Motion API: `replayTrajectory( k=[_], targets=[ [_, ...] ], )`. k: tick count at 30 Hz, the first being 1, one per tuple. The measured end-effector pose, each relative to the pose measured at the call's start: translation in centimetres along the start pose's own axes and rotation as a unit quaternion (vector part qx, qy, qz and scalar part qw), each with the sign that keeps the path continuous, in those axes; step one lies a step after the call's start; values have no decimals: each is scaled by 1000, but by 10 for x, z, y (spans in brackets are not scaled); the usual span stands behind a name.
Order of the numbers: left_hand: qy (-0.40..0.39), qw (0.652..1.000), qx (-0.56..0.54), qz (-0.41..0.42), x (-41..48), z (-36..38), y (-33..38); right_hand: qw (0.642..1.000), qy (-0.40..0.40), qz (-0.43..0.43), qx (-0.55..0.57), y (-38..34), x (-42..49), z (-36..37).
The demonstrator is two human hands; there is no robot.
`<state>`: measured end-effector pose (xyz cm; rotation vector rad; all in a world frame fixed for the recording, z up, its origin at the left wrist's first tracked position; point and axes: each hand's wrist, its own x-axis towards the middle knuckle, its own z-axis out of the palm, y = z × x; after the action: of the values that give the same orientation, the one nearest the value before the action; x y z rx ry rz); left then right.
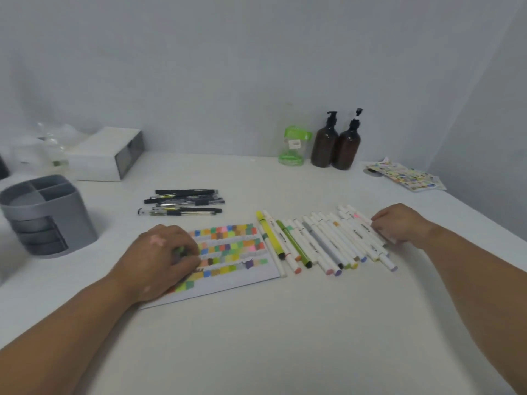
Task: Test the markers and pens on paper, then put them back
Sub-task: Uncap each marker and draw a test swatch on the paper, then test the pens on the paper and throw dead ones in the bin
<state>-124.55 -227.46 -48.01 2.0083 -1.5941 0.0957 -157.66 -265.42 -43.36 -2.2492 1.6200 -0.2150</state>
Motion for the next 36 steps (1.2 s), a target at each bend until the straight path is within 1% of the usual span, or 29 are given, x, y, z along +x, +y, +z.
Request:
replayTrajectory(
  k=[2,7,11,17,20,22,24,25,27,28,29,31,33,36],
  targets=[
    [1,1000,5,-7,1,2,1,1000,1,9,17,-2,-7,0],
    [4,1000,6,-8,2,5,-2,1000,-3,21,-21,-6,-16,-2],
    [1,1000,4,-12,3,5,-2,1000,17,23,6,-3,-16,-1],
    [-11,1000,4,-12,3,3,0,998,-1,19,-54,-12,-22,-8],
    [-14,1000,6,-13,2,-1,-1,997,16,17,-70,-19,-25,-11],
    [-19,1000,2,-19,1,-6,0,993,71,-26,-95,-36,-27,-9],
    [-28,999,10,-25,1,-9,-1,983,122,-122,-58,-72,-37,3],
    [-35,999,14,-31,1,-10,-1,974,127,-183,-36,-97,-45,13],
    [-48,998,14,-45,-1,-14,-4,948,78,-307,-19,-151,-69,36],
    [-53,997,13,-52,-2,-17,-5,933,47,-357,-27,-177,-78,50],
    [-59,996,12,-58,-4,-19,-7,920,21,-390,-32,-201,-85,64],
    [-74,995,12,-70,-7,-24,-10,907,-7,-418,-46,-244,-89,91],
    [-87,993,8,-79,-9,-28,-12,904,-16,-423,-62,-275,-90,110],
    [-98,991,3,-87,-10,-33,-13,896,-19,-432,-104,-300,-90,130]
  ],
)
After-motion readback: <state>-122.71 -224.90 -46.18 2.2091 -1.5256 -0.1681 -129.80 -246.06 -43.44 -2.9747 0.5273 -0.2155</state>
